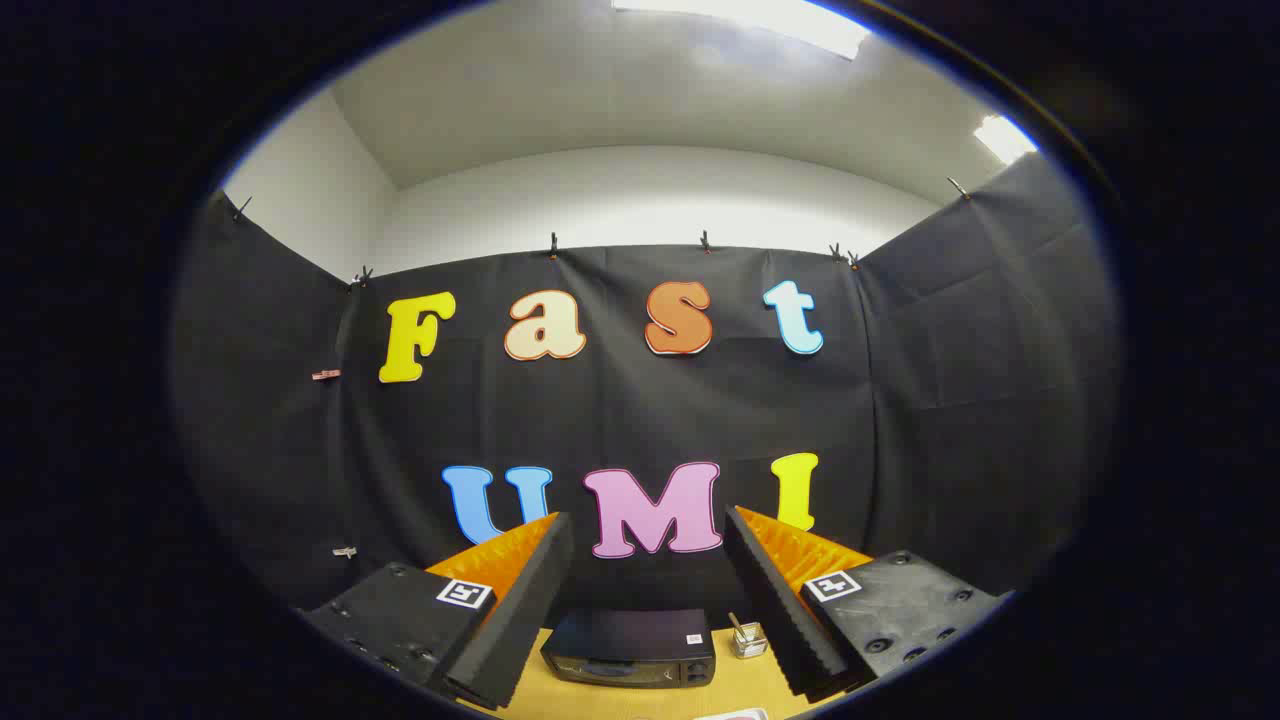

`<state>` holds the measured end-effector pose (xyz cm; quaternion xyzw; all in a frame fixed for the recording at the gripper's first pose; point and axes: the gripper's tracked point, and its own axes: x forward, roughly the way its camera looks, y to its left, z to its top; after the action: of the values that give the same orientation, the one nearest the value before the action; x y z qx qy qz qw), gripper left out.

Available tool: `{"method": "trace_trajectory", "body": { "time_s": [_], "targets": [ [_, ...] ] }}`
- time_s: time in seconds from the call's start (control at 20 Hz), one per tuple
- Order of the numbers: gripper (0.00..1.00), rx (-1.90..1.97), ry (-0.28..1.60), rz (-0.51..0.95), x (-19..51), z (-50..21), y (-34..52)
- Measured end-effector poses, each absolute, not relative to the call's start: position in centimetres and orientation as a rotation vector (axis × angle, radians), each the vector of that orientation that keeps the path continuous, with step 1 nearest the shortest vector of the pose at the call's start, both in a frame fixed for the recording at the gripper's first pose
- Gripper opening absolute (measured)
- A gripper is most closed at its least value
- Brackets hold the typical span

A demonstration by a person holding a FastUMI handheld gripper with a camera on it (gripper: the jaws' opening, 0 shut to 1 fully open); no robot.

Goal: Open the toaster oven, put the food inside, and close the toaster oven door.

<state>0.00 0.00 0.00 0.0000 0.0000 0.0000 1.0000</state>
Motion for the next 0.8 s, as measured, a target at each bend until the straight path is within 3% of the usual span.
{"method": "trace_trajectory", "body": {
  "time_s": [0.8],
  "targets": [
    [0.97, -0.006, 0.005, -0.002, -0.1, -0.5, 0.1]
  ]
}}
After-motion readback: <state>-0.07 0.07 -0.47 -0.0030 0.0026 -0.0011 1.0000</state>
